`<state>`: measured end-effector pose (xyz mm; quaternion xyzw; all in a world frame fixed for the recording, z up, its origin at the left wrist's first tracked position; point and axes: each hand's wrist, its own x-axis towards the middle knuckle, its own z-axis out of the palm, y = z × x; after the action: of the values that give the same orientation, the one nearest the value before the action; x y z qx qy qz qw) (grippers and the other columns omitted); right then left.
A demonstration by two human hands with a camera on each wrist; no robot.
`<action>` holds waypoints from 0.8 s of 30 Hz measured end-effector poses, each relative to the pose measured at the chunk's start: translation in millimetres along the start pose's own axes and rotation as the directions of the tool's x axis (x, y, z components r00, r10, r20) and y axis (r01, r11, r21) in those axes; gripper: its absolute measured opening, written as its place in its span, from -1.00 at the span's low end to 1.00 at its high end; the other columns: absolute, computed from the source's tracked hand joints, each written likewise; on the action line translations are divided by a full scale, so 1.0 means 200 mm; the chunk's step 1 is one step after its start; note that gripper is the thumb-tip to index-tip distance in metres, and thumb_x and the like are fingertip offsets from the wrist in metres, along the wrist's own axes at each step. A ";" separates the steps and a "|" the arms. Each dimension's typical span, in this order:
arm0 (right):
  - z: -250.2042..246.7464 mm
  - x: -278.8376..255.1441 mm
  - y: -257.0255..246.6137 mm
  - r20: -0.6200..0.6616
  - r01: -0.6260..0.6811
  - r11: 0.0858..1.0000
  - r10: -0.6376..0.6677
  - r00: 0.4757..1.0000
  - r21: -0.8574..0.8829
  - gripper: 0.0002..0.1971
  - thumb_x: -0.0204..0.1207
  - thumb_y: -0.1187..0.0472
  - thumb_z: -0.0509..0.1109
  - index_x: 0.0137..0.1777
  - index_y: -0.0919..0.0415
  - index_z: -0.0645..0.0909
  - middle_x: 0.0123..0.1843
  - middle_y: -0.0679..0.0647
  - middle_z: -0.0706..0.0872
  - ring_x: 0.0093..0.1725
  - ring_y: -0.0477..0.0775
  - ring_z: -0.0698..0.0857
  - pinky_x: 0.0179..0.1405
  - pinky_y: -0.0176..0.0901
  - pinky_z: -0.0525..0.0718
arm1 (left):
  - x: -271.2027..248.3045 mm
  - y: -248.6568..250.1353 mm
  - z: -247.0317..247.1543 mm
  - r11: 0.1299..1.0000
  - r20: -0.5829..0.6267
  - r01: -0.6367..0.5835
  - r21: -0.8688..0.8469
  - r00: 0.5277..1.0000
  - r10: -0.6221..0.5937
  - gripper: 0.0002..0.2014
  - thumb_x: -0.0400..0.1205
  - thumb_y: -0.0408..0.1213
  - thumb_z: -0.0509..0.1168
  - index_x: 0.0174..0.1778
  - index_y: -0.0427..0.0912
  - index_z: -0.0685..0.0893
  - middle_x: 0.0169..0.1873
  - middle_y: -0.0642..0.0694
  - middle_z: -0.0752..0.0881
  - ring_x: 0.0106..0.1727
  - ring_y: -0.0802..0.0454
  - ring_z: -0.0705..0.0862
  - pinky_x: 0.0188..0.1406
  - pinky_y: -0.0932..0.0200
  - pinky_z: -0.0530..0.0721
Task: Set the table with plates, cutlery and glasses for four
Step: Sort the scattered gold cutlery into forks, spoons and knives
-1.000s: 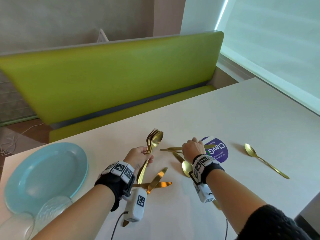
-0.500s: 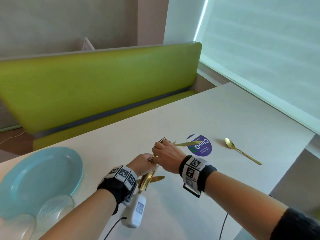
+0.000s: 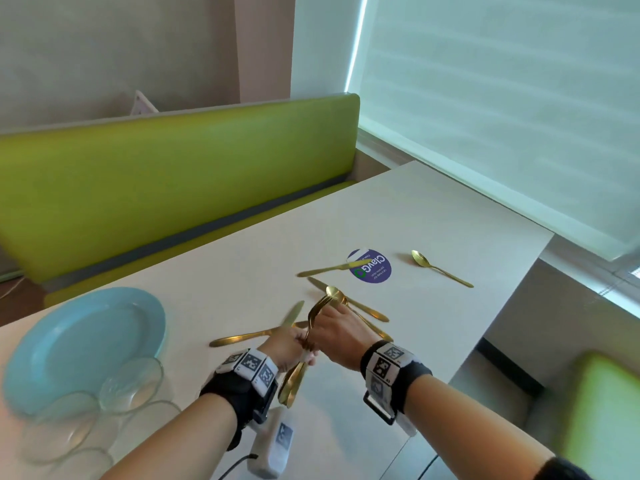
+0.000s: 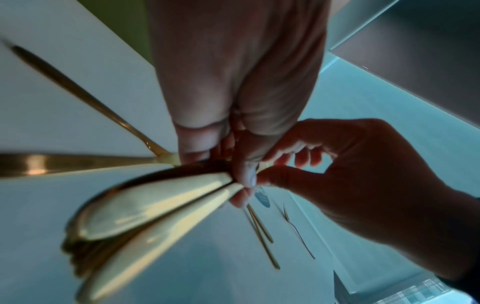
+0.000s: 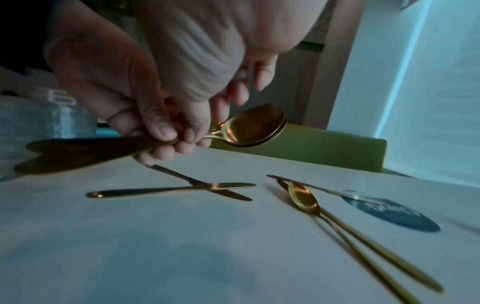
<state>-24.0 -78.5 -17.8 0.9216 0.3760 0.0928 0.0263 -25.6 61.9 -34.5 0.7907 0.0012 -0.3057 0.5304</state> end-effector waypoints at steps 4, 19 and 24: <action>0.02 -0.12 0.01 -0.087 -0.276 0.928 0.305 0.948 0.251 -0.69 -0.06 0.07 0.75 -0.33 -0.04 0.75 -0.32 -0.15 0.75 -0.28 -0.03 0.74 -0.21 -0.24 0.73 | -0.02 -0.06 0.05 0.998 -0.011 0.058 -0.005 0.998 -0.059 -0.80 0.55 -0.53 0.29 -0.30 -0.14 0.64 -0.36 -0.02 0.70 -0.27 0.15 0.67 -0.16 0.35 0.61; 0.34 -0.10 0.39 0.514 -0.879 0.451 0.724 0.461 0.153 -0.73 0.58 0.15 0.29 0.25 0.09 0.64 0.23 0.09 0.70 0.20 0.16 0.70 0.17 -0.12 0.65 | 0.20 -0.01 0.03 0.905 -0.202 0.168 -0.390 0.944 -0.262 -0.89 0.60 -0.41 0.32 -0.22 -0.16 0.65 -0.36 -0.08 0.70 -0.29 0.05 0.68 -0.38 0.28 0.55; 0.39 -0.04 0.44 0.474 -0.852 0.512 0.728 0.496 0.106 -0.77 0.60 0.20 0.26 0.20 0.14 0.65 0.16 0.10 0.70 0.15 0.16 0.70 0.07 -0.13 0.63 | 0.28 0.04 0.03 0.870 -0.204 0.178 -0.459 0.932 -0.298 -0.88 0.62 -0.47 0.28 -0.20 -0.21 0.60 -0.34 -0.13 0.66 -0.35 0.03 0.66 -0.52 0.27 0.67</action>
<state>46.1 -144.6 -85.6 0.9791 -0.0993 -0.1449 -0.1027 19.4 35.0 -56.6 0.6806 0.2392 -0.2514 0.6453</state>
